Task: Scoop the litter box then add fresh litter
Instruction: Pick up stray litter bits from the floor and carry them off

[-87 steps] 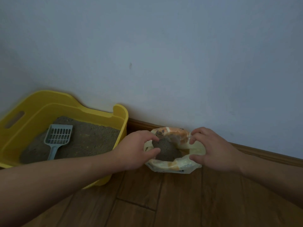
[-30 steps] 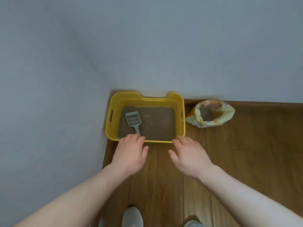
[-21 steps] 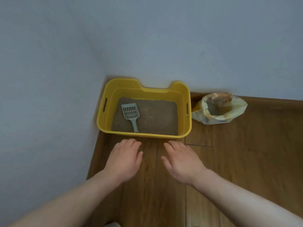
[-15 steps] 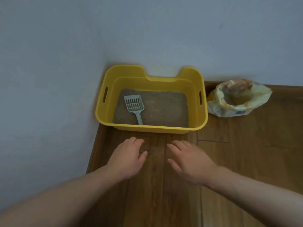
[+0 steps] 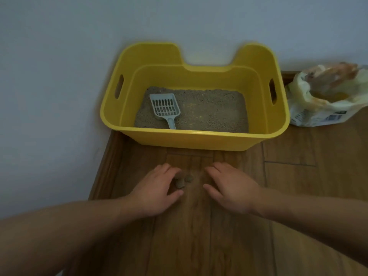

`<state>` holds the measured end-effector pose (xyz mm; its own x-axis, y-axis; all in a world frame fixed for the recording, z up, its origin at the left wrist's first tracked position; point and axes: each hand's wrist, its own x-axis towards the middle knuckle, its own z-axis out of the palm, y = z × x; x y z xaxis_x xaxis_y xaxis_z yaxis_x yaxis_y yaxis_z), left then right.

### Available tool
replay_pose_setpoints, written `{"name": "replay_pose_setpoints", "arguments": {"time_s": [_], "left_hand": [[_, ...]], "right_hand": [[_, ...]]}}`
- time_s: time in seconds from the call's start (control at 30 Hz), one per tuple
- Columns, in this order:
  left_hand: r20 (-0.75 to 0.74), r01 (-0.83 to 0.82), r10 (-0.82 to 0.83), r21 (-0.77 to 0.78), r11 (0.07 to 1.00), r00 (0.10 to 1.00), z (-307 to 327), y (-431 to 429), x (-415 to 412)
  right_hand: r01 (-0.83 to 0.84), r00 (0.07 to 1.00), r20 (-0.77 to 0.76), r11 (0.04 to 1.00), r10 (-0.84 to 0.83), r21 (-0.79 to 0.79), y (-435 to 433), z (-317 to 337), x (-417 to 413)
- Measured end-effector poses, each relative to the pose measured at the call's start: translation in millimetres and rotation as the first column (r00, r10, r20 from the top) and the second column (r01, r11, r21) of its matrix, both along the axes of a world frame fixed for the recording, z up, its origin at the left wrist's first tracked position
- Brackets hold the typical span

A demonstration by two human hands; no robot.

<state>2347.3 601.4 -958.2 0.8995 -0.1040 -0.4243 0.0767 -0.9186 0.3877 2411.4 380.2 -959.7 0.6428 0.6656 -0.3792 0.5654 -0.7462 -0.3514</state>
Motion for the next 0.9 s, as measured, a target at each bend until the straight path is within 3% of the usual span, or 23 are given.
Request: {"name": "replay_pose_setpoints", "arguments": {"time_s": [0.23, 0.6, 0.9], "left_hand": [[-0.023, -0.041, 0.041, -0.023, 0.999, 0.999, -27.0, 16.3, -1.5], [0.063, -0.14, 0.146, -0.083, 0.987, 0.987, -50.6, 6.7, 23.6], [0.066, -0.199, 0.206, -0.101, 0.975, 0.976, -52.8, 6.1, 24.4]], "right_hand": [[0.015, 0.999, -0.042, 0.997, -0.012, 0.07, 22.5, -27.4, 7.1], [-0.032, 0.997, -0.071, 0.986, 0.044, 0.164, 48.1, -55.6, 16.3], [0.036, 0.994, -0.109, 0.975, -0.012, 0.217, 48.3, -62.6, 20.9]]}}
